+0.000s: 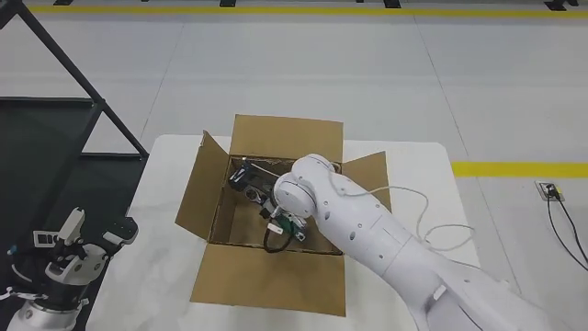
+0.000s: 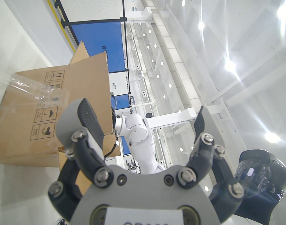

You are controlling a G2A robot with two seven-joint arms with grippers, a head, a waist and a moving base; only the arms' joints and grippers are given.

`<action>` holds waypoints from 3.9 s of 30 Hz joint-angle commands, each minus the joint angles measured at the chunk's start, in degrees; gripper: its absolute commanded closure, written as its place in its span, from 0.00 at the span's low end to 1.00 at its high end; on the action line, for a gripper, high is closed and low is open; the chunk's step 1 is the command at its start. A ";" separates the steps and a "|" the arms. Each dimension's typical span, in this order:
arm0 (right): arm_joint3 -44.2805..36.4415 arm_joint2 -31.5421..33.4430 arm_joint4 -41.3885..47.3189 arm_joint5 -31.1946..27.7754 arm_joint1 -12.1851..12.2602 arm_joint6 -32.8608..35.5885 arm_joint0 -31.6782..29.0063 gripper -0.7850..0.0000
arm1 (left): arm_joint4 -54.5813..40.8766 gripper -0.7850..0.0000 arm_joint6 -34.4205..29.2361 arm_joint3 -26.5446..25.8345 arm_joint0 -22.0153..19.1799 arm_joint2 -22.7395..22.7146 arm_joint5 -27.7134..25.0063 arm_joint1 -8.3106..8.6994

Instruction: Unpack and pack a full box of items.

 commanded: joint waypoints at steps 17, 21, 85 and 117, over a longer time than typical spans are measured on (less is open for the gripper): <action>16.80 -3.40 -2.84 -1.95 -8.33 -5.02 1.32 1.00 | 0.00 0.00 0.00 0.00 0.00 0.00 0.00 0.00; 19.34 -3.66 -3.52 -2.54 -9.73 -5.81 1.26 1.00 | 0.00 0.00 0.00 0.00 0.00 0.00 0.00 0.00; -46.08 25.52 -28.83 -0.34 10.48 -12.55 -29.96 0.00 | 0.00 0.00 0.00 0.00 0.00 0.00 0.00 0.00; -70.12 56.36 4.55 -8.96 15.03 -23.55 -55.10 0.00 | 13.93 0.00 -9.61 4.40 -15.47 8.33 8.46 2.22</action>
